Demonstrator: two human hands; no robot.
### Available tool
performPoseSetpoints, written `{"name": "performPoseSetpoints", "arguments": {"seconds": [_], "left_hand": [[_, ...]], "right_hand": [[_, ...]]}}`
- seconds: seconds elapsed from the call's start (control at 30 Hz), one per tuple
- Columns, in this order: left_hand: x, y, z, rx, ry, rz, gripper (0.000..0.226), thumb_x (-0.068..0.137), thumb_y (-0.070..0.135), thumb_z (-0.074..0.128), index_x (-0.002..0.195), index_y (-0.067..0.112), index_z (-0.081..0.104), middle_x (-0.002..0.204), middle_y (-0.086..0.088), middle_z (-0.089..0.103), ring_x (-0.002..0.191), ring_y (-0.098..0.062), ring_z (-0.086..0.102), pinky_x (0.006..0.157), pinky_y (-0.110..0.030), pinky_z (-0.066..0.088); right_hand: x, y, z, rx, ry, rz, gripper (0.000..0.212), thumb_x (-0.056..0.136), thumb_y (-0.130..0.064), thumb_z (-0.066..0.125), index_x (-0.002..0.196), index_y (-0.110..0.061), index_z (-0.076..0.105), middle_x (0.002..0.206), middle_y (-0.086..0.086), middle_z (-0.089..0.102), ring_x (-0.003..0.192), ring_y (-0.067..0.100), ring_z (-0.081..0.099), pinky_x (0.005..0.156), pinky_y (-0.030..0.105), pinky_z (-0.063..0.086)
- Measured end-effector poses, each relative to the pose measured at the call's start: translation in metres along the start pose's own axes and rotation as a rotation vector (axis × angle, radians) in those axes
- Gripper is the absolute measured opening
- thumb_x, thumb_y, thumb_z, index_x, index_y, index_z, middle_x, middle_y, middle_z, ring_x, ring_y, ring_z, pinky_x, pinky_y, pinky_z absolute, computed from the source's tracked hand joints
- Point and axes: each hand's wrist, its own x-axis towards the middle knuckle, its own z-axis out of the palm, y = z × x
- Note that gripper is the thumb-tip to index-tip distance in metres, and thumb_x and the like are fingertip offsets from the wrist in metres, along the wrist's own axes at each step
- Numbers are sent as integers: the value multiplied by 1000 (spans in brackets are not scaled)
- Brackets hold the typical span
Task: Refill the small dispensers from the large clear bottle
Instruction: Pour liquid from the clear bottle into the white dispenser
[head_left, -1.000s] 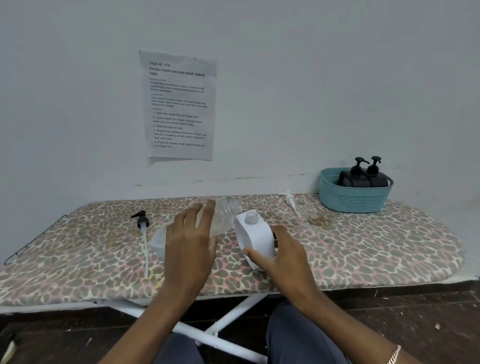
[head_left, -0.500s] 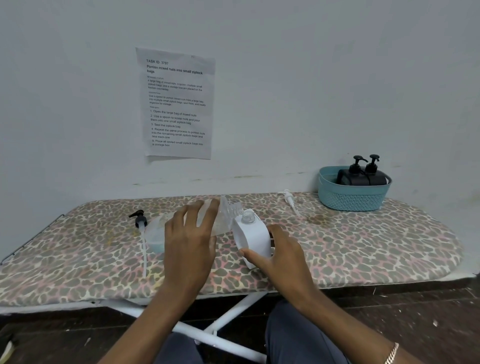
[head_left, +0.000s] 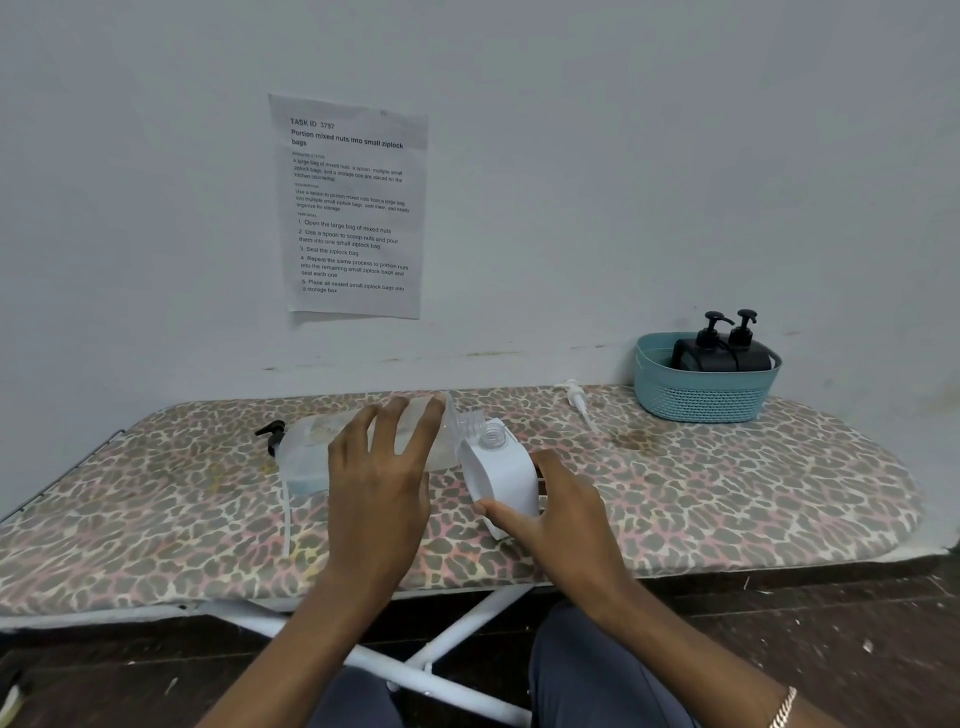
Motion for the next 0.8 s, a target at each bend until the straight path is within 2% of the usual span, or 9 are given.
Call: {"name": "performPoseSetpoints", "arguments": {"seconds": [0.3, 0.8], "left_hand": [[1, 1, 0, -11, 23, 8, 91, 69, -10, 82, 151, 20, 57, 142, -17, 59, 131, -44, 53, 102, -59, 46], [2, 0, 2, -8, 32, 26, 94, 69, -12, 77, 153, 23, 54, 144, -16, 57, 134, -42, 50, 106, -54, 38]], "right_hand": [[-1, -2, -1, 1, -21, -3, 53, 84, -67, 75, 120, -36, 53, 115, -15, 66, 102, 8, 62, 78, 35, 58], [0, 0, 0, 4, -6, -14, 49, 82, -72, 74, 115, -43, 51, 109, -21, 64, 98, 1, 61, 75, 29, 57]]}}
